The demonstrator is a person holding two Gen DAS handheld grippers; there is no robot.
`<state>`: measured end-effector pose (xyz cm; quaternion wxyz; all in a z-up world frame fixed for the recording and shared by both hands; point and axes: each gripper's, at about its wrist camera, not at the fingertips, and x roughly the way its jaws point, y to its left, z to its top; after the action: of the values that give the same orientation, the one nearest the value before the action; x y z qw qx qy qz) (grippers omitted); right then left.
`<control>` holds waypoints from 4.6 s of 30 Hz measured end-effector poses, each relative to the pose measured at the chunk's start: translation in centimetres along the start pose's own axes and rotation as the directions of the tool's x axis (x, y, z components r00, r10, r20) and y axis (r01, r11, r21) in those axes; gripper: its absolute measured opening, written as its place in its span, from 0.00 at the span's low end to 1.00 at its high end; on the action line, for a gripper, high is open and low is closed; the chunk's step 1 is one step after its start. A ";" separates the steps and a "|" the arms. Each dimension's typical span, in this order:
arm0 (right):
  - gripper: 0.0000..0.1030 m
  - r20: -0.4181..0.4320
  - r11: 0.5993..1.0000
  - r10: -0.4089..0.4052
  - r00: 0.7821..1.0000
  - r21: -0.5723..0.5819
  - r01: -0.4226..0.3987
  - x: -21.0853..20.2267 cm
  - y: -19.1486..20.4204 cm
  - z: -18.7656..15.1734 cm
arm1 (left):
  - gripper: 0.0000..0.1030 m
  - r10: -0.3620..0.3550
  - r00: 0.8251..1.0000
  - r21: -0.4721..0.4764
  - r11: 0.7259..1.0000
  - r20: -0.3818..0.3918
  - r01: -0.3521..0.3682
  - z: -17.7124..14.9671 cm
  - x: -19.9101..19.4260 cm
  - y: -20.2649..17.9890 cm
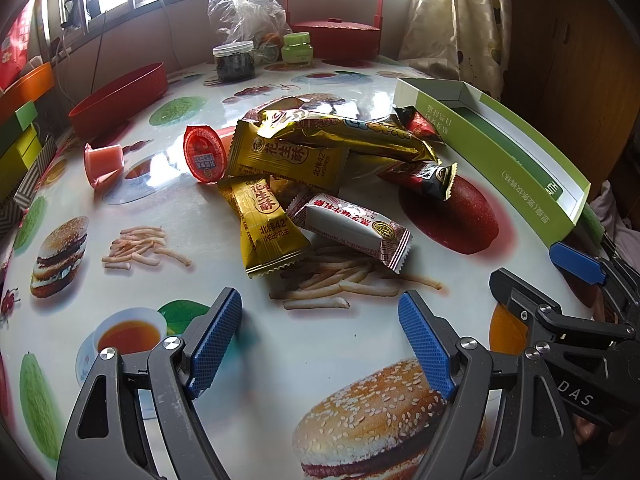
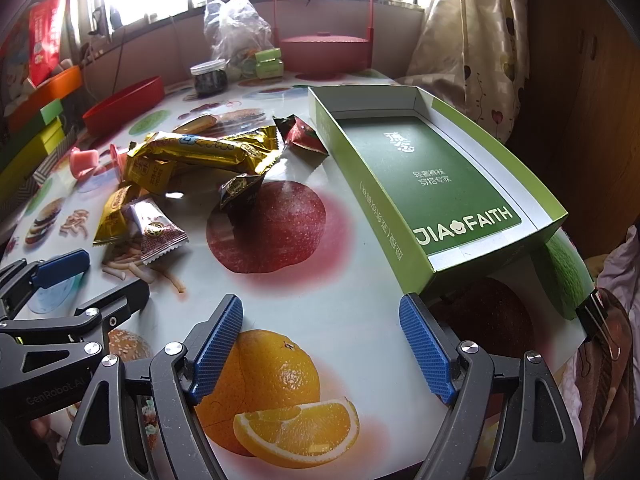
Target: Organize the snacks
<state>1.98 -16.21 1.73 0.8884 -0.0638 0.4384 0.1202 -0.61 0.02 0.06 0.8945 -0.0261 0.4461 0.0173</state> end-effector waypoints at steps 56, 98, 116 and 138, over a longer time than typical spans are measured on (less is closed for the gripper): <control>0.67 0.040 0.957 0.231 0.972 -0.188 -0.219 0.3 4.6 4.1 | 0.79 -0.055 0.997 -0.188 0.980 0.048 0.063 1.5 -2.0 7.6; 0.21 -0.020 0.936 0.286 0.958 -0.209 -0.283 1.8 5.6 4.6 | 0.67 -0.104 0.995 -0.179 0.979 -0.004 0.102 4.8 2.5 6.4; 0.21 -0.014 0.941 0.284 0.959 -0.189 -0.282 1.1 4.7 4.1 | 0.28 -0.058 0.998 -0.097 0.994 -0.003 0.057 5.3 3.0 5.2; 0.21 0.024 0.939 0.301 0.953 -0.183 -0.292 -0.3 4.3 4.3 | 0.24 -0.057 0.998 -0.084 0.995 0.018 0.058 4.1 1.1 4.9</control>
<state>3.97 -11.20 4.52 0.8619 -0.0727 0.4077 0.2927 3.06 5.22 1.51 0.8962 -0.0765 0.4370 0.0104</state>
